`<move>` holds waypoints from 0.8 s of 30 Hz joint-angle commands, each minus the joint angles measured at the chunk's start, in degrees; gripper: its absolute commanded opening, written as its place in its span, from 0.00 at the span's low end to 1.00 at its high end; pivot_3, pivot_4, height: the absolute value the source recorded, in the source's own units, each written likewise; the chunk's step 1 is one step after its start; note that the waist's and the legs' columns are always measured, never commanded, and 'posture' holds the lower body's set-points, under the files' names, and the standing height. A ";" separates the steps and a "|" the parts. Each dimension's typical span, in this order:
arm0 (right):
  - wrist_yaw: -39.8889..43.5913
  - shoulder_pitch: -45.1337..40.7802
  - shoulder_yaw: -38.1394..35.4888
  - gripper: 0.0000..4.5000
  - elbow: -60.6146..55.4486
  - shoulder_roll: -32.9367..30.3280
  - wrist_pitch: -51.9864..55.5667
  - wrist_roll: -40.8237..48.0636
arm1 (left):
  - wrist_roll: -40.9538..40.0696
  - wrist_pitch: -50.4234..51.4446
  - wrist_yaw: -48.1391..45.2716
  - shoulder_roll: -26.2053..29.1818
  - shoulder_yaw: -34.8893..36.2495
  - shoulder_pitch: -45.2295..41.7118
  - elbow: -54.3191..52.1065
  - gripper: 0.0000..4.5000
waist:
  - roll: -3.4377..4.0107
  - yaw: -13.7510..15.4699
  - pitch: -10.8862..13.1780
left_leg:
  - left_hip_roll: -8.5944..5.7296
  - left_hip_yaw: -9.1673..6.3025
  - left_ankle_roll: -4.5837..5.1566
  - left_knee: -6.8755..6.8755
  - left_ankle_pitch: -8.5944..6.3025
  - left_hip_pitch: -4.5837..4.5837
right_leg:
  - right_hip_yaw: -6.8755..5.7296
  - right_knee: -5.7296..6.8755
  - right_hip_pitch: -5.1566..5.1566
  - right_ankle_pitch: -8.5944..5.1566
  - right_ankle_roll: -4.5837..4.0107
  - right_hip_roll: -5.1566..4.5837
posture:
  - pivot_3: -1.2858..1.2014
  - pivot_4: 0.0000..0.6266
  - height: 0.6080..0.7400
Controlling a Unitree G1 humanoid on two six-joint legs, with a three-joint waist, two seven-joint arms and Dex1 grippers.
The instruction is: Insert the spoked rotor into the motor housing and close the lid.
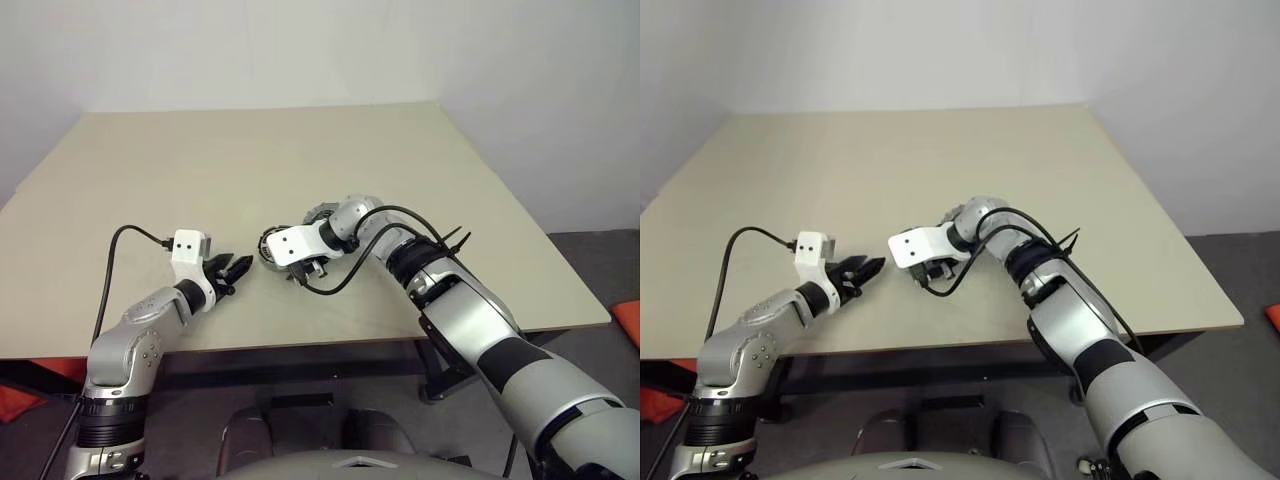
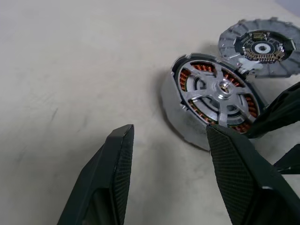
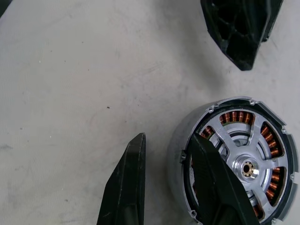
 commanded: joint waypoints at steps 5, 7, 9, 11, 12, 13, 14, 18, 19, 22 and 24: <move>-3.43 -4.85 0.75 0.36 5.60 1.51 -2.38 -2.42 | 0.45 -1.53 0.97 -2.06 -1.08 1.06 -2.33 0.58 | 0.03 -0.08 0.02 | 0.02 -0.01 0.00 0.00 0.00 0.13 | 0.00 0.06 0.06 -0.01 0.03 0.00 | 0.52 0.00 1.00; -3.92 -5.92 0.35 0.36 6.50 1.64 -2.77 -2.49 | 0.56 -1.65 1.30 -2.83 -1.77 1.56 -2.73 0.58 | 0.02 -0.06 0.02 | 0.00 -0.01 0.00 0.00 0.00 0.13 | 0.00 0.06 0.07 -0.04 0.07 0.00 | 0.52 0.00 1.00; -4.21 -7.11 -0.08 0.36 7.34 1.69 -2.97 -2.49 | 0.72 -1.84 1.56 -3.49 -2.32 1.82 -2.78 0.58 | 0.03 0.09 0.03 | 0.00 -0.01 0.00 0.00 0.00 0.10 | 0.00 0.05 0.07 -0.02 0.04 -0.01 | 0.52 0.00 1.00; -4.48 -8.09 -0.31 0.36 8.00 1.69 -3.20 -2.60 | 0.91 -2.08 1.65 -3.84 -2.63 1.90 -2.60 0.58 | 0.06 0.05 0.04 | 0.00 -0.01 0.00 0.00 0.00 0.02 | 0.00 0.04 0.01 0.00 0.01 0.00 | 0.52 0.00 1.00; -4.55 -8.44 -0.29 0.36 8.31 1.70 -3.30 -2.70 | 0.93 -2.16 1.64 -3.88 -2.68 1.89 -2.53 0.58 | 0.06 0.03 0.04 | 0.00 -0.01 0.00 0.00 0.00 -0.05 | 0.00 0.04 -0.05 0.00 0.00 0.00 | 0.52 0.00 1.00; -4.84 -8.75 -0.01 0.36 8.75 1.66 -3.48 -3.09 | 0.97 -2.32 1.58 -3.87 -2.68 1.70 -2.24 0.58 | 0.06 0.02 0.04 | 0.01 -0.01 0.00 0.00 0.00 -0.08 | 0.00 0.02 -0.08 0.00 0.00 0.00 | 0.52 0.00 1.00; -5.03 -8.94 0.30 0.36 9.09 1.62 -3.71 -3.46 | 1.00 -2.45 1.50 -3.82 -2.62 1.51 -1.97 0.58 | 0.06 0.01 0.04 | 0.01 -0.01 0.00 0.00 0.00 -0.08 | 0.00 0.01 -0.07 -0.01 -0.02 0.00 | 0.52 0.00 1.00; -5.28 -9.14 0.74 0.36 9.88 1.60 -4.53 -4.43 | 1.21 -2.75 1.25 -3.61 -2.29 1.19 -1.46 0.58 | 0.08 0.03 0.06 | 0.00 0.00 0.01 -0.02 -0.01 -0.11 | -0.01 -0.01 -0.08 -0.03 -0.05 0.00 | 0.52 0.00 1.00; -5.32 -9.17 0.71 0.36 10.01 1.63 -4.65 -4.56 | 1.24 -2.79 1.22 -3.59 -2.26 1.18 -1.43 0.58 | 0.08 0.02 0.06 | -0.01 -0.01 0.01 -0.02 -0.01 -0.11 | -0.01 -0.02 -0.08 -0.03 -0.05 0.00 | 0.52 0.00 1.00; -3.62 -8.05 1.12 0.36 9.46 1.52 -5.62 -4.76 | 1.33 -3.17 1.19 -3.33 -1.63 1.15 -1.00 0.58 | 0.11 0.01 0.08 | 0.01 -0.01 0.01 -0.02 -0.01 -0.10 | -0.01 -0.01 -0.08 -0.03 -0.05 0.00 | 0.52 0.00 1.00; -2.89 -7.20 1.45 0.36 9.16 1.54 -6.08 -5.00 | 1.36 -3.38 1.13 -3.18 -1.32 1.30 -0.89 0.58 | 0.14 0.00 0.10 | 0.01 -0.01 0.01 -0.02 -0.01 -0.10 | -0.01 -0.01 -0.08 -0.03 -0.04 0.00 | 0.52 0.00 1.00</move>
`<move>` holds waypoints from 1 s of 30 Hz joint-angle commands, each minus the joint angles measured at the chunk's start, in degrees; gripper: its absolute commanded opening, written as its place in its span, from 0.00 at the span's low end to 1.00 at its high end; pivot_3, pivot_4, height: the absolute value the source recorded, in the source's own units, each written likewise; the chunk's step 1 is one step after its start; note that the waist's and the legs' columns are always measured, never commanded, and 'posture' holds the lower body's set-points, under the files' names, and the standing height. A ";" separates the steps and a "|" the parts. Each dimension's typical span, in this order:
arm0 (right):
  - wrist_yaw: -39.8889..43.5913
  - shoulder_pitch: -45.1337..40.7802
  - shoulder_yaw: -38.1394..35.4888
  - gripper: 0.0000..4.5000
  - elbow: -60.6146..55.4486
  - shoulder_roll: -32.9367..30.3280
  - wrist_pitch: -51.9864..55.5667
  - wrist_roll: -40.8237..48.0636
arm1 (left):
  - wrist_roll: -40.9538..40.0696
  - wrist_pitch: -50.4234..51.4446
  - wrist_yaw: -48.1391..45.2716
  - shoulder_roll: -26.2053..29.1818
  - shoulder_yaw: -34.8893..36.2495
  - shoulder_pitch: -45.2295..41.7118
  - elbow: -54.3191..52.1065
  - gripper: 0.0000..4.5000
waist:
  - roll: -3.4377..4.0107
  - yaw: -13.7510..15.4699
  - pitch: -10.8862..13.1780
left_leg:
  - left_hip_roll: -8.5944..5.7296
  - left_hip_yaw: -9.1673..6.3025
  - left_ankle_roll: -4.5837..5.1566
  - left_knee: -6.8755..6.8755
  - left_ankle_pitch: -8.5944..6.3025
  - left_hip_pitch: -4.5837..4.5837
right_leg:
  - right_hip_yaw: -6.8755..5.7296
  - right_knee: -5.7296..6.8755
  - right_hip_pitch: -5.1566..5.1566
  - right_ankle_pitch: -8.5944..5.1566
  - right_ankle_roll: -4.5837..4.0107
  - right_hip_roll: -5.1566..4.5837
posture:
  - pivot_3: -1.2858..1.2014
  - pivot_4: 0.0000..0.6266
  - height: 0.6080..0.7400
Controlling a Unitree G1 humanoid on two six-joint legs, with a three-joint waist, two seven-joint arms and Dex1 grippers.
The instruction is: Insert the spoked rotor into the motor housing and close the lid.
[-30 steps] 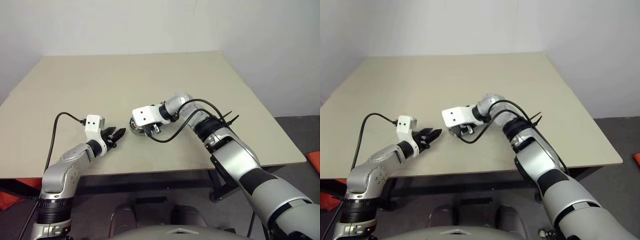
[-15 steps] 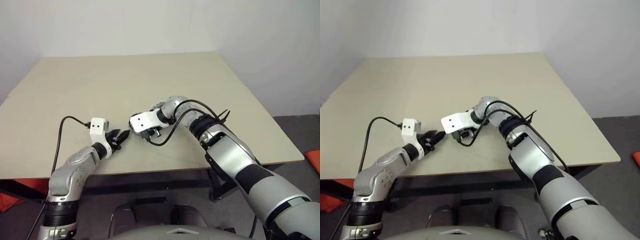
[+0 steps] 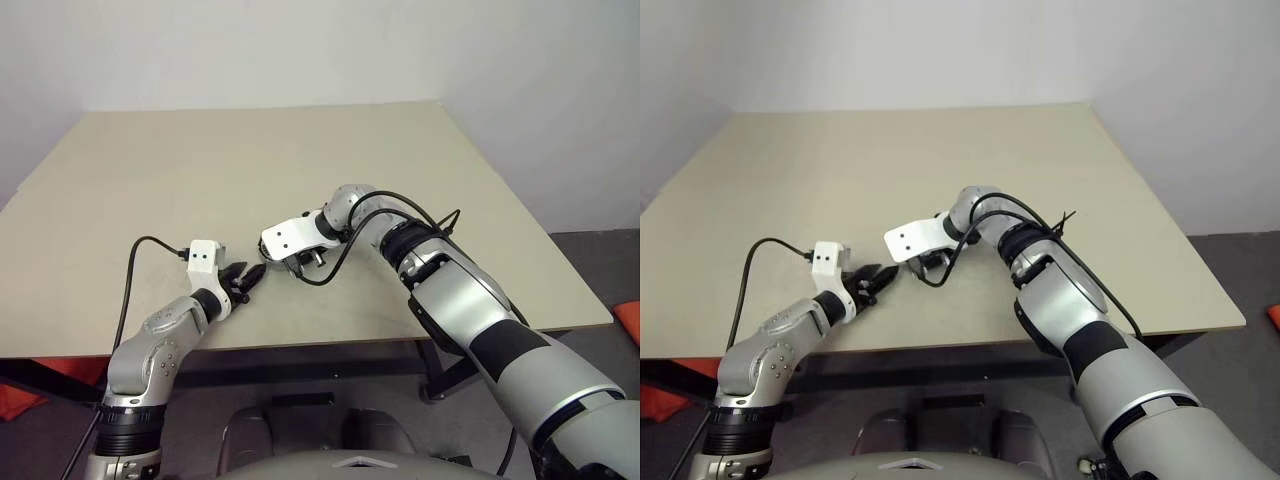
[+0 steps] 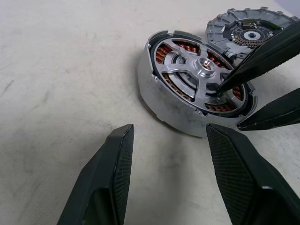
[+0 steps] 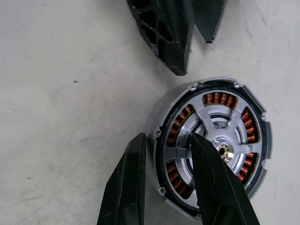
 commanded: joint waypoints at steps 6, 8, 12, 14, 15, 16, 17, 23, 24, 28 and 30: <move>1.07 0.89 0.43 0.36 -1.37 0.21 -1.04 -0.41 | 0.19 -1.99 -0.15 0.69 1.53 -0.70 -0.74 0.58 | 0.03 0.00 0.02 | -0.01 0.00 0.00 0.00 0.00 0.00 | 0.00 0.00 0.01 0.00 0.00 0.00 | 0.52 0.00 1.00; 0.87 1.18 0.34 0.36 -1.47 0.44 -0.66 -0.32 | 0.17 -1.96 -0.08 0.73 1.54 -0.70 -0.81 0.58 | 0.03 -0.01 0.02 | -0.01 0.00 0.00 0.00 0.00 0.03 | 0.00 0.01 0.03 0.00 0.00 0.00 | 0.52 0.00 1.00; -0.02 1.34 0.04 0.36 -1.35 0.80 0.07 -0.28 | 0.19 -1.90 0.00 0.78 1.47 -0.74 -0.87 0.58 | 0.03 0.00 0.02 | 0.00 0.00 0.00 0.00 0.00 0.10 | 0.00 0.03 0.07 0.00 0.00 0.00 | 0.52 0.00 1.00; -1.00 1.27 -0.05 0.36 -1.10 0.91 0.30 -0.37 | 0.22 -1.81 0.13 0.69 1.32 -0.91 -0.98 0.58 | 0.03 -0.04 0.02 | 0.00 0.00 0.00 0.00 0.00 0.12 | 0.01 0.04 0.09 0.00 0.00 0.00 | 0.52 0.00 1.00; -1.36 1.22 -0.17 0.36 -0.99 0.99 0.57 -0.32 | 0.21 -1.73 0.22 0.62 1.21 -0.96 -1.14 0.58 | 0.04 -0.09 0.02 | 0.00 0.00 -0.01 0.00 0.00 0.13 | 0.01 0.05 0.09 0.00 0.00 0.00 | 0.52 0.00 1.00; -1.58 1.17 -0.24 0.36 -0.92 1.05 0.77 -0.28 | 0.20 -1.66 0.29 0.54 1.09 -0.99 -1.30 0.58 | 0.04 -0.11 0.02 | 0.00 0.00 0.00 0.00 0.00 0.14 | 0.00 0.05 0.09 0.00 0.00 0.00 | 0.52 0.00 1.00; -1.71 1.11 -0.31 0.36 -0.90 1.07 0.96 -0.23 | 0.21 -1.62 0.33 0.47 0.92 -0.99 -1.45 0.58 | 0.04 -0.12 0.02 | 0.00 0.00 0.00 0.00 0.00 0.15 | 0.01 0.06 0.08 0.00 0.00 0.00 | 0.52 0.00 1.00; -2.04 0.84 -0.30 0.33 -0.70 0.84 1.27 -0.33 | 0.53 -1.47 0.57 0.47 0.25 -1.36 -1.78 0.58 | 0.05 -0.11 0.03 | 0.01 0.00 -0.01 0.00 0.01 0.17 | 0.00 0.09 0.09 0.00 0.01 0.00 | 0.52 0.00 1.00; -2.18 0.79 -0.33 0.28 -0.64 0.86 1.39 -0.32 | 0.51 -1.46 0.59 0.45 0.23 -1.47 -1.83 0.58 | 0.05 -0.09 0.03 | 0.01 0.00 -0.01 0.00 0.01 0.17 | 0.01 0.09 0.09 0.00 0.01 0.00 | 0.52 0.00 1.00; -3.34 0.44 -0.51 0.03 -0.41 1.15 1.90 -0.41 | 0.47 -1.54 0.69 0.47 0.21 -1.66 -1.69 0.58 | 0.05 -0.16 0.03 | 0.00 0.00 -0.01 0.00 0.01 0.20 | 0.01 0.09 0.13 0.00 0.01 0.00 | 0.52 0.00 1.00; -3.65 0.30 -0.51 0.02 -0.37 1.22 1.80 -0.51 | 0.44 -1.58 0.72 0.46 0.23 -1.61 -1.71 0.58 | 0.06 -0.29 0.04 | 0.01 0.00 -0.01 0.00 0.01 0.21 | 0.02 0.09 0.11 0.00 0.01 0.01 | 0.52 0.00 1.00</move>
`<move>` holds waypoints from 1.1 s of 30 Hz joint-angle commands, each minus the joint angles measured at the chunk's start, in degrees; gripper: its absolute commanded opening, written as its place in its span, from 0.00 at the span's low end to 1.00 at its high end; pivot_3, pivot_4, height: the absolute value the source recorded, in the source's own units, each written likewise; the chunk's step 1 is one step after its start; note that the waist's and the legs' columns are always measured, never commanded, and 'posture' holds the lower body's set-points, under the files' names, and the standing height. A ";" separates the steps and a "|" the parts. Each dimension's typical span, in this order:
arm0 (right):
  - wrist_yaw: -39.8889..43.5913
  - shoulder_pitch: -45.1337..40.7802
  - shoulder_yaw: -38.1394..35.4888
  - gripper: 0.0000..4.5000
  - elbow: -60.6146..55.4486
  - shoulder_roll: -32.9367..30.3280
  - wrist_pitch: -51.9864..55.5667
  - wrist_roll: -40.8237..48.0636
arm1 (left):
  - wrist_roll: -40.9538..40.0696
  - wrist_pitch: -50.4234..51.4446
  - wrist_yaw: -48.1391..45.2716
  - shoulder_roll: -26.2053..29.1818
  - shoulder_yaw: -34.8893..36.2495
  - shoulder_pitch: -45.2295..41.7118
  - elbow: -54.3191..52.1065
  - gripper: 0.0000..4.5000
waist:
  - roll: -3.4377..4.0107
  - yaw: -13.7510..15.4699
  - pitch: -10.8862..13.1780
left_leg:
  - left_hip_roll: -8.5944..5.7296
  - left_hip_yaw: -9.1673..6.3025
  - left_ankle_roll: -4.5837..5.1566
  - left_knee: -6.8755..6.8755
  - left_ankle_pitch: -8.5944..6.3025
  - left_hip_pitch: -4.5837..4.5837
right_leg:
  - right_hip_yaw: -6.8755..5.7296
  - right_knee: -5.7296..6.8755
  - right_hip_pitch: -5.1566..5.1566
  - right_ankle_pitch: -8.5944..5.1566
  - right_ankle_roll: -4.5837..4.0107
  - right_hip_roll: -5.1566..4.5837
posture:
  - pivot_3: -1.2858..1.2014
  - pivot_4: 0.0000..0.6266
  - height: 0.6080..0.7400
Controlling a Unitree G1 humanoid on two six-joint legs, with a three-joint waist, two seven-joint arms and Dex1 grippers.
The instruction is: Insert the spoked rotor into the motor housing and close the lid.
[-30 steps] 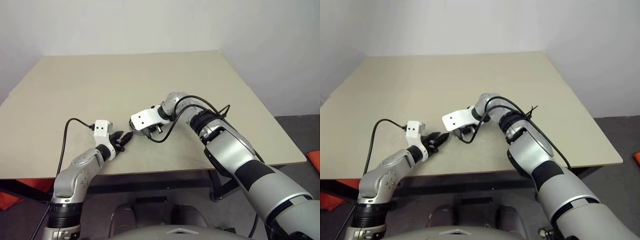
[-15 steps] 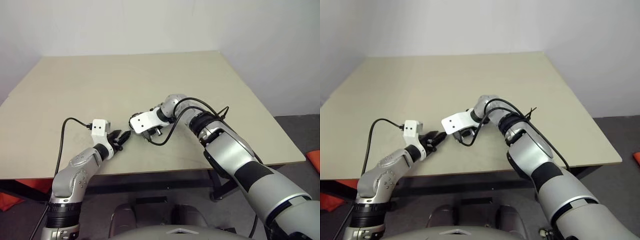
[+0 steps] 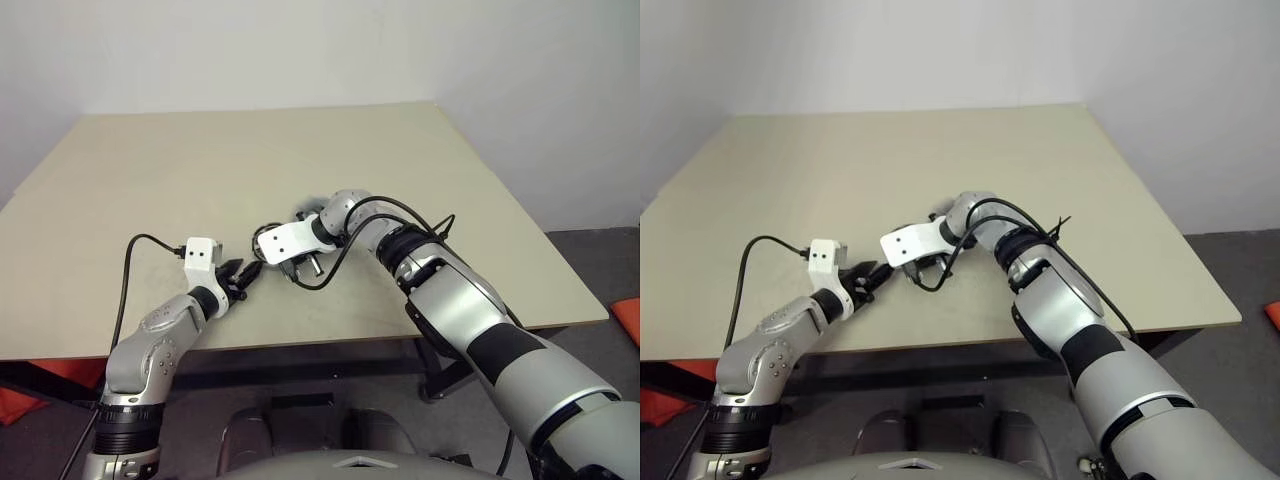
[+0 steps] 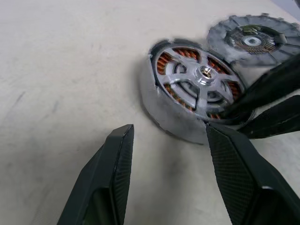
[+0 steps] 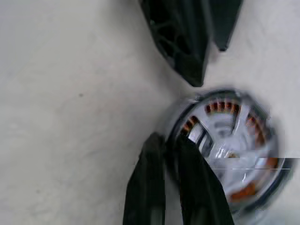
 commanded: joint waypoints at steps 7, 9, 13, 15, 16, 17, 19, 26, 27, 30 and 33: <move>-2.08 -0.91 -0.30 0.02 -0.02 0.31 0.07 -0.52 | 0.11 -0.68 -0.02 0.17 0.32 -0.84 -1.88 0.58 | 0.03 -0.02 0.02 | 0.02 0.00 -0.01 -0.01 0.00 0.02 | 0.00 0.02 -0.01 0.00 0.01 0.01 | 0.52 0.00 1.00; -2.18 -0.90 -0.37 0.02 0.00 0.31 0.11 -0.50 | 0.11 -0.68 -0.03 0.16 0.27 -0.72 -1.96 0.58 | 0.03 -0.02 0.02 | 0.02 0.00 -0.01 -0.01 0.00 0.02 | 0.00 0.02 -0.01 0.00 0.01 0.02 | 0.52 0.00 1.00; -1.70 -0.98 -1.21 0.00 -0.19 0.28 1.65 0.35 | 0.25 -0.85 0.02 -0.12 0.00 -0.58 -1.71 0.58 | 0.03 -0.02 0.02 | 0.02 0.00 -0.01 -0.01 0.00 0.02 | 0.00 0.02 -0.01 0.00 0.01 0.01 | 0.52 0.00 1.00; -0.20 -0.98 -2.81 0.00 -1.04 0.66 4.39 2.29 | 0.35 -0.96 0.08 -0.36 -0.18 -0.43 -1.66 0.58 | 0.03 -0.02 0.02 | 0.02 0.00 -0.01 -0.01 0.00 0.02 | 0.00 0.02 -0.01 0.00 0.01 0.01 | 0.52 0.00 1.00; 0.78 -0.93 -3.77 0.00 -1.69 0.85 6.13 3.45 | 0.40 -1.01 0.13 -0.52 -0.27 -0.33 -1.67 0.58 | 0.04 -0.01 0.03 | 0.02 0.00 -0.01 -0.01 0.00 0.02 | 0.00 0.02 -0.01 0.00 0.01 0.01 | 0.52 0.00 1.00; 2.47 -0.83 -4.94 0.00 -2.64 1.07 8.75 4.95 | 0.45 -1.09 0.18 -0.69 -0.33 -0.22 -1.64 0.58 | 0.05 0.01 0.03 | 0.03 0.00 -0.01 -0.01 0.00 0.02 | 0.00 0.02 -0.01 0.00 0.01 0.02 | 0.52 0.00 1.00; 5.74 -0.20 -6.66 0.00 -5.50 1.08 14.60 7.18 | 0.59 -1.27 0.22 -1.03 -0.44 0.04 -1.61 0.58 | 0.05 0.12 0.05 | 0.02 0.00 -0.01 -0.01 0.00 0.00 | 0.00 0.02 -0.01 0.00 0.00 0.01 | 0.52 0.00 1.00; 14.18 7.15 -7.15 0.00 -25.91 -2.48 35.82 10.08 | 1.21 -1.79 0.29 -2.38 -0.91 0.74 -1.47 0.58 | 0.05 0.81 0.06 | -0.03 0.01 0.11 -0.04 -0.07 -0.31 | -0.03 -0.26 -0.11 0.00 -0.03 0.00 | 0.52 0.00 1.00; 15.49 8.88 -6.60 0.00 -30.32 -3.41 39.44 10.39 | 1.34 -1.86 0.26 -2.52 -1.00 0.73 -1.36 0.58 | 0.04 1.19 0.05 | -0.03 0.01 0.13 -0.04 -0.08 -0.36 | -0.05 -0.33 -0.11 -0.01 -0.03 0.00 | 0.52 0.00 1.00; 17.69 12.65 -5.15 0.00 -40.43 -5.39 47.91 11.06 | 1.54 -2.02 0.12 -2.68 -1.12 0.66 -1.11 0.58 | 0.03 2.08 0.06 | -0.03 0.01 0.17 -0.04 -0.11 -0.38 | -0.07 -0.42 -0.09 -0.01 -0.02 -0.01 | 0.52 0.00 1.00; 17.70 13.96 -4.68 0.00 -46.91 -5.41 56.23 12.17 | 1.71 -2.12 -0.06 -2.76 -1.15 0.58 -0.83 0.58 | 0.03 2.24 0.06 | -0.04 0.01 0.15 -0.05 -0.10 -0.35 | -0.07 -0.43 -0.06 -0.01 0.00 -0.01 | 0.52 0.00 1.00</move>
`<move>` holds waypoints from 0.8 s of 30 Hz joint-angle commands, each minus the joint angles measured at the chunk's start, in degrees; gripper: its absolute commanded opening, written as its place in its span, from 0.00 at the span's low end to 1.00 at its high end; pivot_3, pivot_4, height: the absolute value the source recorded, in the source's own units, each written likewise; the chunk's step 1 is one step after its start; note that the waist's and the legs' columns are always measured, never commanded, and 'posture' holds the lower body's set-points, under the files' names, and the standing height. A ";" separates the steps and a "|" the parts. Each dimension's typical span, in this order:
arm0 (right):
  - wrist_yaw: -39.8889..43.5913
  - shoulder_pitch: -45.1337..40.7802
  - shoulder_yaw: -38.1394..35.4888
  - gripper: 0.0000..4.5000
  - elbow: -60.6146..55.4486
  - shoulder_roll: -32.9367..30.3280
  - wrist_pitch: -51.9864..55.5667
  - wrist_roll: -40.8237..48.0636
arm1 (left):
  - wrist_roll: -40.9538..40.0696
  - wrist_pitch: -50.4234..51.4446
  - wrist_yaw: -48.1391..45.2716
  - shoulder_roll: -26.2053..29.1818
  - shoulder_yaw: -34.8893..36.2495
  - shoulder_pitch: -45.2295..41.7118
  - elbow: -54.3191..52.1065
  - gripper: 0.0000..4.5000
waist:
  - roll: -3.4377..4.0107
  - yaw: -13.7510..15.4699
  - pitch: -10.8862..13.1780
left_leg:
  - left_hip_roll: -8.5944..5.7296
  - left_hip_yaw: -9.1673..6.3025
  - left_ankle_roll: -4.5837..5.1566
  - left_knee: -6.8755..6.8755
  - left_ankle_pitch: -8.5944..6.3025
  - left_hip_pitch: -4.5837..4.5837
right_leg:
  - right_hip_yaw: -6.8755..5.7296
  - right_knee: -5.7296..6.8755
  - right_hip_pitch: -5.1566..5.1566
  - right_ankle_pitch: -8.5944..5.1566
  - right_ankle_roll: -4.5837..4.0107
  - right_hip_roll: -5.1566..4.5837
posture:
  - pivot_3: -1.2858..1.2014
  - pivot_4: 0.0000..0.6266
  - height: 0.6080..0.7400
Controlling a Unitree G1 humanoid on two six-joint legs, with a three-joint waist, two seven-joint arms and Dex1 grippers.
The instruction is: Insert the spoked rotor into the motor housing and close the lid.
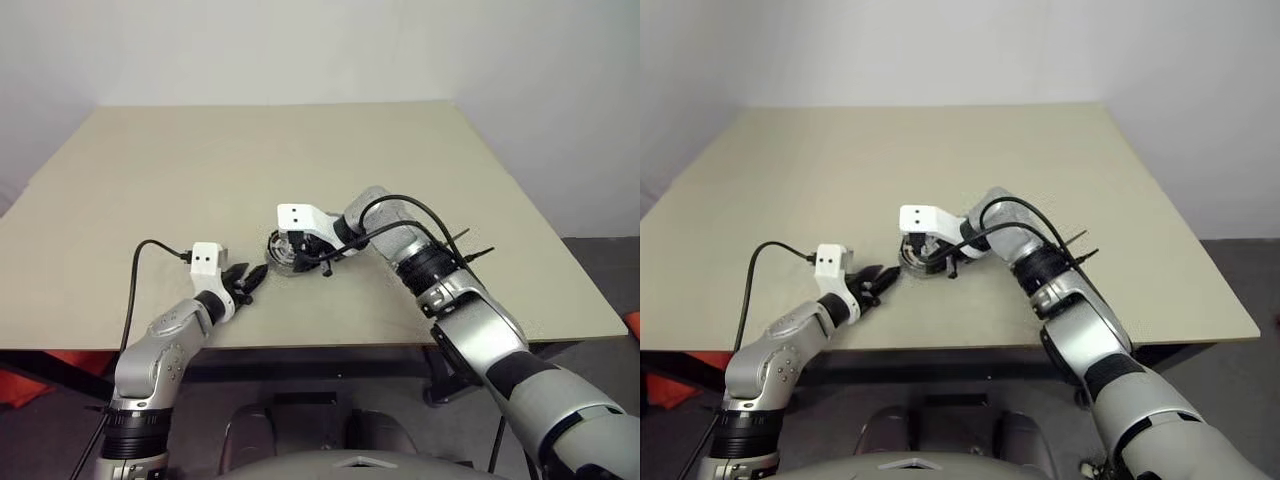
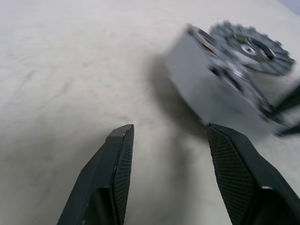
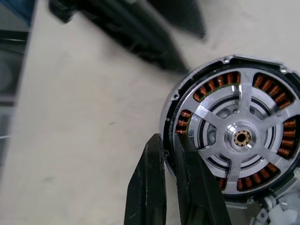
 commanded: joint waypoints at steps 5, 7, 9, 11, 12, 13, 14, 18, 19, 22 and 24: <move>-3.20 -1.87 -0.45 0.00 -8.92 4.25 17.18 4.85 | 0.54 -1.24 -0.47 -0.45 -0.42 -0.64 -0.90 0.58 | -0.02 -0.24 0.01 | 0.04 -0.01 -0.16 -0.05 0.09 0.20 | 0.02 0.13 0.04 -0.02 0.05 0.02 | 0.52 0.00 1.00; -6.19 -2.62 -0.82 0.00 -6.89 6.21 19.48 5.27 | 0.65 -1.16 -0.55 -0.49 -0.37 -0.57 -1.00 0.58 | -0.02 -0.45 0.01 | 0.05 -0.01 -0.22 -0.10 0.13 0.25 | 0.03 0.16 0.03 -0.06 0.11 0.03 | 0.52 0.00 1.00; -8.15 -2.92 -0.64 0.00 -5.60 7.13 20.22 5.76 | 0.85 -1.06 -0.61 -0.59 -0.29 -0.54 -1.11 0.58 | -0.02 -0.50 0.01 | 0.05 -0.01 -0.23 -0.11 0.14 0.27 | 0.03 0.18 0.03 -0.07 0.13 0.03 | 0.52 0.00 1.00; -9.75 -2.96 -0.34 0.00 -4.29 8.23 21.21 6.21 | 0.89 -0.87 -0.61 -0.57 0.08 -0.37 -1.48 0.58 | -0.02 -0.49 0.01 | 0.04 -0.01 -0.24 -0.11 0.14 0.27 | 0.03 0.17 0.04 -0.20 0.35 0.02 | 0.52 0.00 1.00; -10.33 -2.96 -0.17 0.00 -3.83 8.61 21.48 6.42 | 0.90 -0.82 -0.62 -0.54 0.23 -0.29 -1.62 0.58 | -0.03 -0.49 0.01 | 0.02 -0.01 -0.24 -0.11 0.13 0.27 | 0.05 0.16 0.05 -0.20 0.36 0.02 | 0.52 0.00 1.00; -10.72 -2.98 -0.02 0.00 -3.59 8.78 21.62 6.65 | 0.93 -0.79 -0.63 -0.53 0.33 -0.24 -1.69 0.58 | -0.03 -0.47 0.01 | 0.02 -0.01 -0.24 -0.11 0.13 0.27 | 0.05 0.16 0.05 -0.20 0.35 0.02 | 0.52 0.00 1.00; -11.92 -3.23 -0.03 0.00 -2.24 9.50 21.58 6.75 | 0.91 -0.75 -0.62 -0.40 0.62 -0.10 -1.89 0.58 | -0.03 -0.50 0.01 | 0.01 -0.02 -0.24 -0.12 0.13 0.27 | 0.05 0.16 0.05 -0.19 0.33 0.02 | 0.52 0.00 1.00; -14.60 -4.77 -0.61 0.00 1.32 11.33 22.70 7.97 | 0.87 -0.61 -0.55 -0.19 1.42 0.17 -2.30 0.58 | -0.01 -0.55 0.02 | 0.02 -0.01 -0.29 -0.15 0.16 0.44 | 0.06 0.23 0.13 -0.22 0.39 0.02 | 0.52 0.00 1.00; -15.01 -5.28 -0.91 0.00 1.83 11.76 23.46 8.39 | 0.88 -0.64 -0.54 -0.16 1.55 0.22 -2.30 0.58 | -0.01 -0.52 0.02 | 0.02 -0.02 -0.31 -0.15 0.17 0.50 | 0.07 0.26 0.18 -0.24 0.42 0.02 | 0.52 0.00 1.00; -16.72 -6.44 -1.89 0.00 3.17 13.07 25.64 9.41 | 0.96 -0.70 -0.47 -0.22 1.64 0.25 -2.28 0.58 | -0.01 -0.51 0.02 | 0.03 -0.06 -0.33 -0.16 0.19 0.60 | 0.07 0.27 0.26 -0.26 0.46 0.01 | 0.52 0.00 1.00; -17.95 -6.94 -2.39 0.00 4.00 13.66 26.34 10.00 | 1.07 -0.75 -0.35 -0.35 1.54 0.17 -2.26 0.58 | -0.01 -0.50 0.02 | 0.03 -0.08 -0.39 -0.15 0.22 0.62 | 0.07 0.27 0.25 -0.26 0.47 0.01 | 0.52 0.00 1.00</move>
